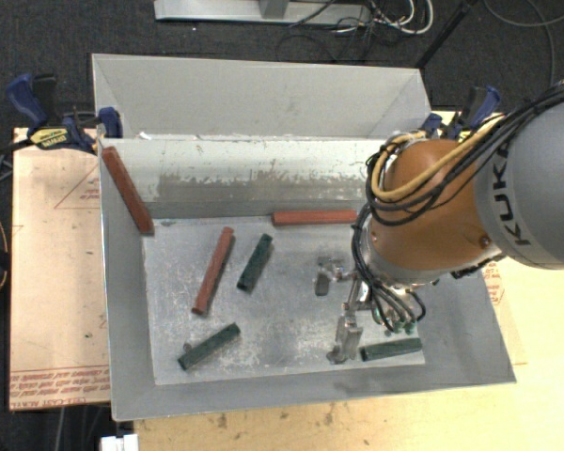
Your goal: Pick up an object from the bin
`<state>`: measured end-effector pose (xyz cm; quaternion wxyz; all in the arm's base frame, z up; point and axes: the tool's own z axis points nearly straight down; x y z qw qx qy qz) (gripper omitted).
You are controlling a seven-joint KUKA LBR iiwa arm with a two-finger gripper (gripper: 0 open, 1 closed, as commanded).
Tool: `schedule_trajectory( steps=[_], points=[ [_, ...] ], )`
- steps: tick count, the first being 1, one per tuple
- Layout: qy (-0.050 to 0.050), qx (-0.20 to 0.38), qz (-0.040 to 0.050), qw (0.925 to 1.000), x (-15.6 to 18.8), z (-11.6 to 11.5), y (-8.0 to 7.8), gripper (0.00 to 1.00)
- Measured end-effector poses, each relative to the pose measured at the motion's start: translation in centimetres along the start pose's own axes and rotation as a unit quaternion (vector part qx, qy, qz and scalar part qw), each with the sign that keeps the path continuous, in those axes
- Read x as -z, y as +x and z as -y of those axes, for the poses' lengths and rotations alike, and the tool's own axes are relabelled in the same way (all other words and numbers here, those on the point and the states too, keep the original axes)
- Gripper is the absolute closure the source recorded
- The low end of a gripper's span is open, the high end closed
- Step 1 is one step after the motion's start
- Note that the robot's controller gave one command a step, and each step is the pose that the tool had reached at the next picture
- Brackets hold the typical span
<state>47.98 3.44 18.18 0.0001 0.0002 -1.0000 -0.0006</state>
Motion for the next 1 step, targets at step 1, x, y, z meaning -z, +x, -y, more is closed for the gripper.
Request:
schedule_trajectory(
  steps=[1],
  points=[
    [0.0,0.054,0.0013,0.9985,-3.69,5.14,-0.82,0.0]
  ],
)
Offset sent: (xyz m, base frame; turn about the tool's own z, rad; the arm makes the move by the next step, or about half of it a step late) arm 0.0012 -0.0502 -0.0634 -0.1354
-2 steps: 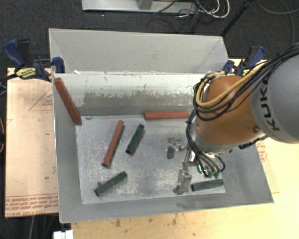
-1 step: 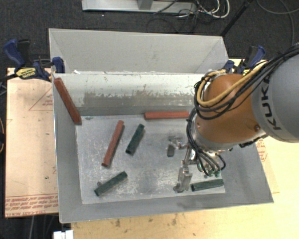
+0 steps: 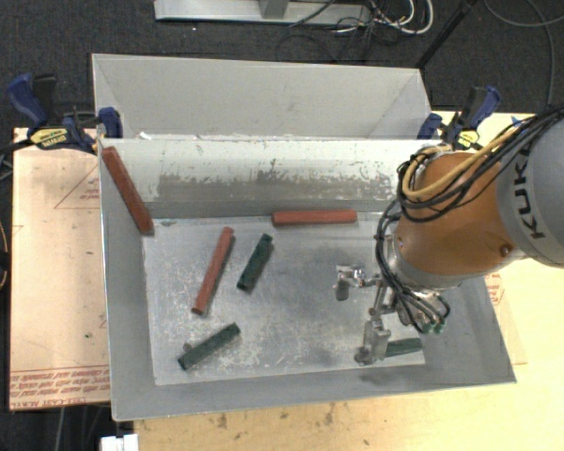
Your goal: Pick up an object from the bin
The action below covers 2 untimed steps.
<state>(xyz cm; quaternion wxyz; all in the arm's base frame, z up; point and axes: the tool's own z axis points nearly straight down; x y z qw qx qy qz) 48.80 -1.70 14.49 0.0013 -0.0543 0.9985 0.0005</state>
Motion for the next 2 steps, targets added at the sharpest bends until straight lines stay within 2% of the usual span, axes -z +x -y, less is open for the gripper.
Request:
schedule_trajectory(
  steps=[1,2],
  points=[
    [0.001,0.01,-0.0015,1.0,-2.1,0.9,0.6,0.0],
    [-0.001,0.125,-0.0003,0.9922,-2.7,4.4,0.8,0.0]
  ],
)
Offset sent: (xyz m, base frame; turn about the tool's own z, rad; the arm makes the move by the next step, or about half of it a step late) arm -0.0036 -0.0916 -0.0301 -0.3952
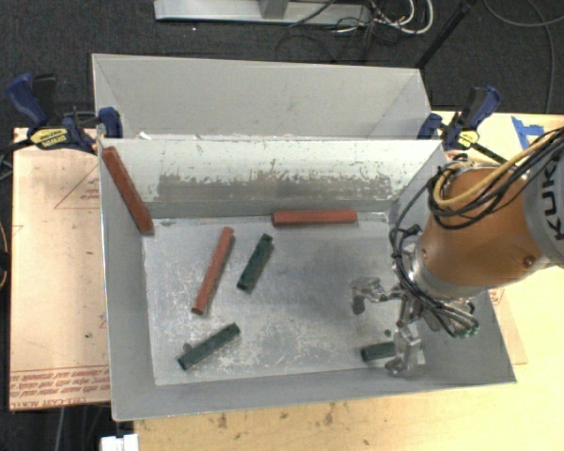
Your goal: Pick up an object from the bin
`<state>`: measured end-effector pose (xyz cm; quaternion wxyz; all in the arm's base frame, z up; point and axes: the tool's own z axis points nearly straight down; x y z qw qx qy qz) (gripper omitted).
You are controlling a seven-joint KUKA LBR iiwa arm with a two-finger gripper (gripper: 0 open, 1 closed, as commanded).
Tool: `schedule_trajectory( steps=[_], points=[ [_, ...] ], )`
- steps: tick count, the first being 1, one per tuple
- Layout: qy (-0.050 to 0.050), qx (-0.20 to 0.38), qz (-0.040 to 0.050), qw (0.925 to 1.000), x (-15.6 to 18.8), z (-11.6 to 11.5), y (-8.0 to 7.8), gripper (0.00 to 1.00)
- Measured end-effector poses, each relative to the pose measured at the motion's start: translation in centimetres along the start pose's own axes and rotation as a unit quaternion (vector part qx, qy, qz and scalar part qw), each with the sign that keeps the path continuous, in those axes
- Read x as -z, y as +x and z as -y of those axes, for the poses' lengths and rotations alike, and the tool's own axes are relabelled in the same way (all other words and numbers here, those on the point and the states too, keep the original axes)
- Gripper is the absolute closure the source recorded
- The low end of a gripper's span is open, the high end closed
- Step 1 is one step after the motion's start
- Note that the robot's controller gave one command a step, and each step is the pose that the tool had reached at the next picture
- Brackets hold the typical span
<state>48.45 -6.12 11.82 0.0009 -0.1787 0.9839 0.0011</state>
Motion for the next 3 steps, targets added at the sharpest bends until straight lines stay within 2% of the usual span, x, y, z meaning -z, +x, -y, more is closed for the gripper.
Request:
schedule_trajectory(
  steps=[1,2,3],
  points=[
    [0.0,0.118,-0.0006,0.993,-4.0,2.2,-1.4,1.0],
    [0.0,0.118,-0.0006,0.993,-4.0,2.2,-1.4,1.0],
    [0.001,0.118,0.0002,0.993,9.4,-0.5,-3.8,1.0]
  ],
)
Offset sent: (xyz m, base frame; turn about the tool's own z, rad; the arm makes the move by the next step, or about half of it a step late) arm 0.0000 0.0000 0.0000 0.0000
